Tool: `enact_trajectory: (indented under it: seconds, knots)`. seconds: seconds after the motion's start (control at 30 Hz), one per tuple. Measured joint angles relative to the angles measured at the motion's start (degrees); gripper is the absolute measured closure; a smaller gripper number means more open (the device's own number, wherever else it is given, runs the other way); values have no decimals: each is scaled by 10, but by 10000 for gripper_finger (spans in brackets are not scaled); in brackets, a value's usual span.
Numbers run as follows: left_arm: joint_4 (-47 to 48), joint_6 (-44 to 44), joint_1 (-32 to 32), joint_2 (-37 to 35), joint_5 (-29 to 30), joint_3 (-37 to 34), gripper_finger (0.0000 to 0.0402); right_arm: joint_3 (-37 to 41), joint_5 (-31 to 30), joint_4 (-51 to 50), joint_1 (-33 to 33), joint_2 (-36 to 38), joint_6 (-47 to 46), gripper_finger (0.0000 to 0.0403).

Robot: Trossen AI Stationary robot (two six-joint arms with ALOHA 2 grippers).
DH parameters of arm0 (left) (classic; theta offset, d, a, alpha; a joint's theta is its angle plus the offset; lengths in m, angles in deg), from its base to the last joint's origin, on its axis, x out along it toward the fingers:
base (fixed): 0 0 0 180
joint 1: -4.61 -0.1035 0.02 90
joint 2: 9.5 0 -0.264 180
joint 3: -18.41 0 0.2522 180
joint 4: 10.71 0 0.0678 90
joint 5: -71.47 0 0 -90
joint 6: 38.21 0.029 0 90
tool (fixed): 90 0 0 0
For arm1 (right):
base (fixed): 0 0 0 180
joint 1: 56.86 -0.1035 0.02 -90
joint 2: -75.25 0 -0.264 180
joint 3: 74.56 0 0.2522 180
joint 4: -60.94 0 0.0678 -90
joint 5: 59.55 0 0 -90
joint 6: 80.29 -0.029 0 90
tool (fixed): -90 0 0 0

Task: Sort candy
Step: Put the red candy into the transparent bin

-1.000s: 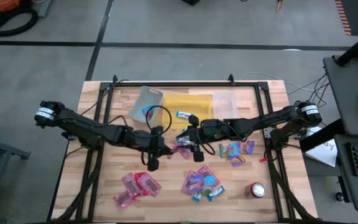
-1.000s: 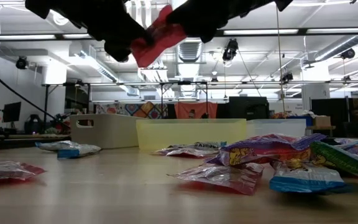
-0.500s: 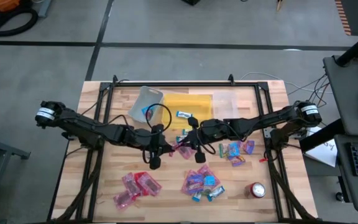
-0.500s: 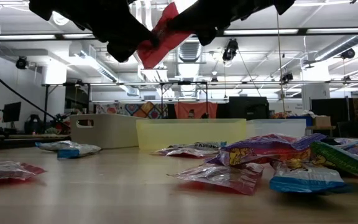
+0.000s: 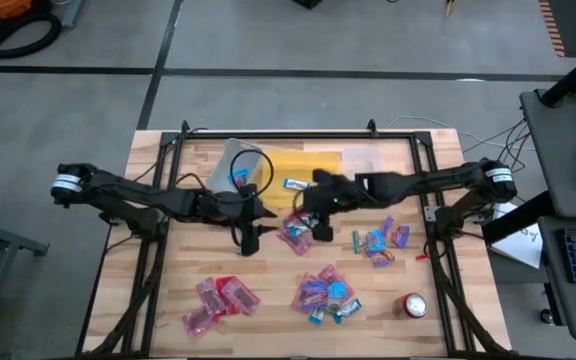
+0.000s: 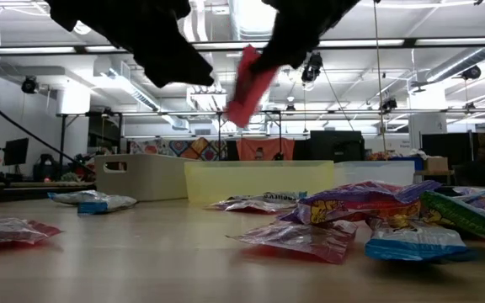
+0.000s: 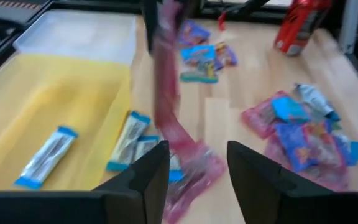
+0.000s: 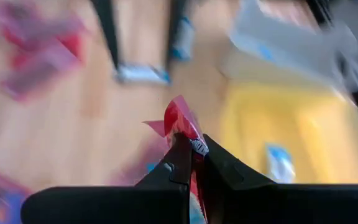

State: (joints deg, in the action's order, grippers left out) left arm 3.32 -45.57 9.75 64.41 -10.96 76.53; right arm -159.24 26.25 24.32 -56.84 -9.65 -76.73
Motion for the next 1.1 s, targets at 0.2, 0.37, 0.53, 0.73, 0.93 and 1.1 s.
enact_trajectory:
  seconds: [0.2, 0.37, 0.53, 0.73, 0.93, 1.1]
  knots:
    - [67, -6, -11, -36, 0, 0, 249, -86, -90, -271, 48, 0, -46, 394]
    - [88, -6, -11, -60, 2, 0, 249, -132, -133, -438, 101, 0, -99, 394]
    - [105, -6, -11, -86, 28, 0, 249, -123, -139, -479, 166, 1, -96, 394]
    - [146, -6, -11, -138, 71, 0, 249, -88, -77, -458, 241, -1, -42, 394]
    - [159, -6, -11, -174, 75, 0, 249, -46, -47, -416, 293, -3, 3, 394]
    - [162, -6, -11, -181, 75, 0, 249, -21, 23, -370, 317, -3, 34, 380]
